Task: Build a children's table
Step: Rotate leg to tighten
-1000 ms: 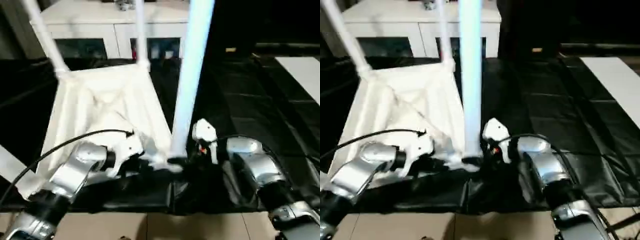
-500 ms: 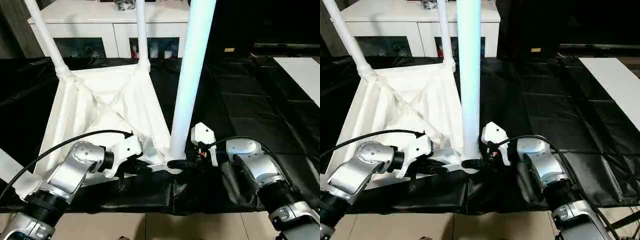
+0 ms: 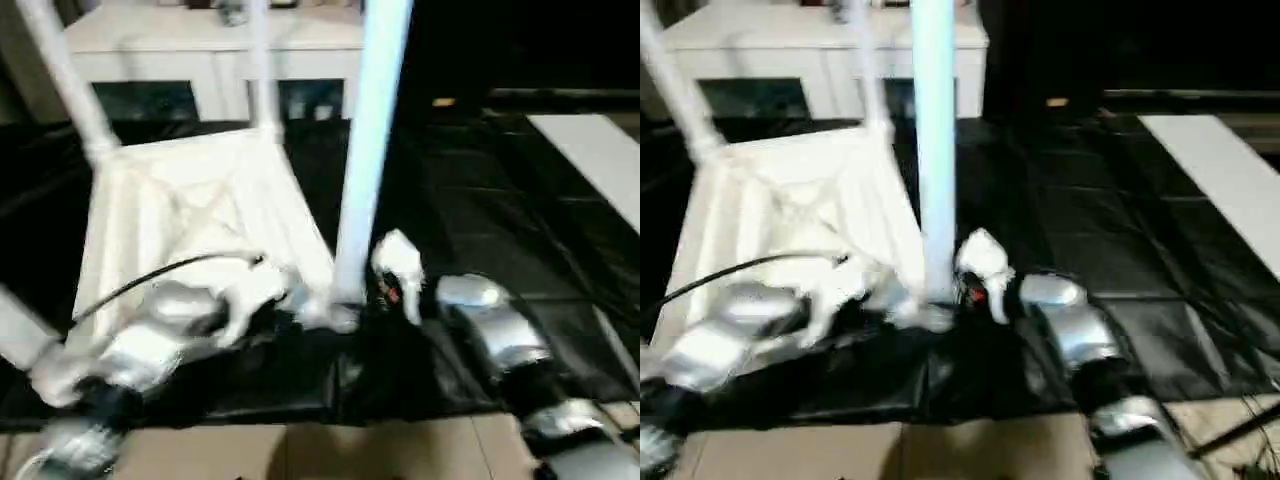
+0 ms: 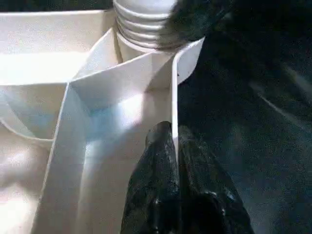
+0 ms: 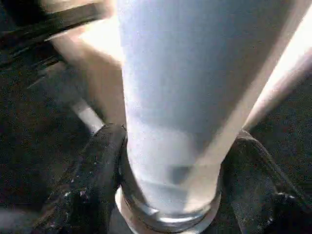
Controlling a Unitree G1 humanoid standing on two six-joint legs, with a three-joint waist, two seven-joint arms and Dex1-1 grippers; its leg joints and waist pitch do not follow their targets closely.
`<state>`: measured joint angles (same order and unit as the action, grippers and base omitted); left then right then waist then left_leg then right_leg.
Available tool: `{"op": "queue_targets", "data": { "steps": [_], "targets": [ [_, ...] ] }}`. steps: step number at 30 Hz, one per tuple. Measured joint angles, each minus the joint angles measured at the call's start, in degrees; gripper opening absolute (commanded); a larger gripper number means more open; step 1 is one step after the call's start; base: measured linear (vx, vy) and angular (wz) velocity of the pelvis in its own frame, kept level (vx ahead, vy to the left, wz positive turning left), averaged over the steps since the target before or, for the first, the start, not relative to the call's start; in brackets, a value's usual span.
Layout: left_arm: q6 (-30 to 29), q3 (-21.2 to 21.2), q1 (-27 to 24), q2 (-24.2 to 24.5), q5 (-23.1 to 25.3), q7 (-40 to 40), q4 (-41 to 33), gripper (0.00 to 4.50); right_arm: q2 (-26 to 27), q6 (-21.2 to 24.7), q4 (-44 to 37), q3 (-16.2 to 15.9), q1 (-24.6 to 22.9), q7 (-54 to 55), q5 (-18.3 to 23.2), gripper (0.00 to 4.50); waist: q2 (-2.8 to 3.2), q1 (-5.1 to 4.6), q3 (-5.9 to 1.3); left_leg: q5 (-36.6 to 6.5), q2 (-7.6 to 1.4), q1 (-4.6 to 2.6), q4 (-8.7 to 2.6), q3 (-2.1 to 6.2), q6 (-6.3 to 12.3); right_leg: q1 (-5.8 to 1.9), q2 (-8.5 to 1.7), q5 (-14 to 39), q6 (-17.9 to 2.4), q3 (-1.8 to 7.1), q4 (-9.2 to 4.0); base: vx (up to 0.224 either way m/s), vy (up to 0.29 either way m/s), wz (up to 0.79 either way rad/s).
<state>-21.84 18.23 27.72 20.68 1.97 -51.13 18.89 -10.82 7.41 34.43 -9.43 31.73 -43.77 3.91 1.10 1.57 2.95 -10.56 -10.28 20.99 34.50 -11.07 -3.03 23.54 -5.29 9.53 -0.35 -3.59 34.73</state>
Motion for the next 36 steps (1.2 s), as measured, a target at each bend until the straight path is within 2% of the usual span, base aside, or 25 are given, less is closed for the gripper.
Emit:
{"op": "queue_targets", "data": {
  "steps": [3, 6, 10, 14, 15, 16, 18, 19, 24, 29, 33, 34, 36],
  "targets": [
    [-4.09, -0.06, 2.35, -5.25, 1.34, 7.22, 2.24, 0.0, 2.91, 3.04, 0.66, 2.81, 0.39, 10.65, -0.2, 2.59, 0.03, -0.14, -0.02, 0.0, 0.0, -0.01, -0.03, 0.25, 0.0, -0.17, 0.01, 0.0, 0.0, -0.24, -0.46, 0.0, 0.0, 0.0],
    [-6.53, -0.1, 4.5, -9.35, 2.03, 12.39, 4.79, 0.0, 5.19, 3.74, 2.4, 4.15, 1.56, 18.48, -1.06, 2.59, 0.12, -0.53, -0.08, 0.0, 0.14, 0.0, -0.03, 0.5, 0.01, -0.35, 0.02, 0.0, 0.0, -0.31, -0.85, 0.0, 0.0, 0.0],
    [-5.84, -0.16, 6.97, -12.71, 2.92, 17.05, 9.68, 0.0, 7.37, 3.07, 4.78, 4.87, 2.72, 26.61, -2.87, 2.59, 0.61, -1.12, -0.4, -0.01, 0.28, 0.03, -0.09, 0.75, 0.03, -0.72, 0.01, 0.0, 0.0, -0.41, -1.61, 0.0, 0.0, 0.0],
    [-4.76, -0.25, 8.17, -13.36, 2.96, 17.59, 12.18, 0.0, 7.83, 1.47, 6.44, 5.1, 3.32, 27.59, -4.15, 2.59, 0.76, -1.34, -0.5, -0.02, 0.45, 0.06, -0.08, 0.77, 0.06, -0.83, -0.04, 0.0, 0.0, -0.29, -1.72, 0.0, 0.0, 0.0],
    [-4.65, -0.25, 8.25, -13.36, 2.96, 17.59, 12.32, 0.0, 7.83, 1.2, 6.52, 5.11, 3.32, 27.59, -4.21, 3.29, 0.76, -1.34, -0.49, -0.02, 0.45, 0.08, -0.09, 0.78, 0.06, -0.81, -0.04, 0.0, 0.0, -0.29, -1.73, 0.0, 0.0, 0.0],
    [-4.62, -0.24, 8.25, -13.3, 2.96, 17.59, 12.3, 0.0, 7.81, 1.04, 6.51, 5.11, 3.29, 27.19, -4.2, 3.29, 0.77, -1.34, -0.49, -0.02, 0.44, 0.09, -0.09, 0.77, 0.06, -0.79, -0.04, 0.0, 0.0, -0.29, -1.72, 0.0, 0.0, 0.0],
    [-4.51, -0.2, 8.21, -12.49, 2.93, 17.5, 12.13, 0.0, 7.78, 0.35, 5.77, 5.04, 2.56, 25.01, -4.04, 3.36, 0.76, -1.39, -0.49, -0.02, 0.42, 0.09, -0.13, 0.88, 0.06, -0.78, -0.01, 0.0, 0.0, -0.39, -1.71, 0.0, 0.0, 0.0],
    [-4.27, -0.18, 7.99, -11.78, 2.92, 17.06, 11.76, 0.0, 7.61, -0.24, 5.46, 4.91, 2.22, 23.75, -3.9, 3.65, 0.73, -1.62, -0.47, -0.02, 0.41, 0.09, -0.16, 0.88, 0.05, -0.72, -0.01, 0.0, 0.0, -0.4, -1.7, 0.0, 0.0, 0.0],
    [-3.25, -0.38, 7.25, -9.61, 2.9, 16.01, 11.07, 0.0, 6.67, -1.79, 4.38, 3.69, 1.96, 18.07, -3.17, 3.73, 0.69, -2.74, -0.44, -0.02, 0.41, 0.08, -0.23, 1.21, 0.05, -0.55, 0.02, 0.0, 0.0, -0.68, -1.7, 0.0, 0.0, 0.0],
    [2.62, 0.84, 3.55, -3.28, 2.6, 8.01, 6.89, 0.0, 0.25, -4.66, 1.48, 0.09, 0.1, 4.07, -1.89, 3.73, 0.59, -2.82, -0.38, -0.03, 0.39, 0.12, -0.28, 1.3, 0.04, -0.4, 0.02, -0.01, 0.0, -0.77, -1.7, 0.0, 0.0, 0.0],
    [6.84, 1.86, -2.63, 6.15, -1.45, -5.34, -1.45, 0.0, -6.87, -6.41, -2.2, -3.05, -2.89, -11.51, -0.97, 3.73, 0.56, -2.12, -0.36, -0.04, 0.37, 0.17, -0.4, 1.28, 0.02, -0.37, 0.04, -0.13, -0.19, -0.71, -1.6, 0.013, -0.003, 0.02],
    [7.08, 2.02, -3.51, 7.73, -2.39, -8.28, -3.07, 0.0, -8.14, -6.39, -2.2, -3.4, -3.17, -14.19, -0.84, 3.73, 0.59, -1.36, -0.35, -0.04, 0.37, 0.25, -0.4, 1.19, 0.03, -0.36, 0.05, -0.26, -0.29, -0.6, -1.56, 0.054, -0.01, 0.15],
    [7.02, 2.22, -3.8, 8.57, -2.63, -10.83, -4.31, 0.0, -8.86, -6.55, -2.85, -4.18, -3.09, -17.94, -0.04, 3.73, 0.58, -0.57, -0.36, -0.03, 0.3, 0.25, -0.57, 0.78, 0.03, -0.41, 0.09, -0.54, -0.69, -0.23, -1.49, 0.05, -0.009, 0.17]
  ]
}}
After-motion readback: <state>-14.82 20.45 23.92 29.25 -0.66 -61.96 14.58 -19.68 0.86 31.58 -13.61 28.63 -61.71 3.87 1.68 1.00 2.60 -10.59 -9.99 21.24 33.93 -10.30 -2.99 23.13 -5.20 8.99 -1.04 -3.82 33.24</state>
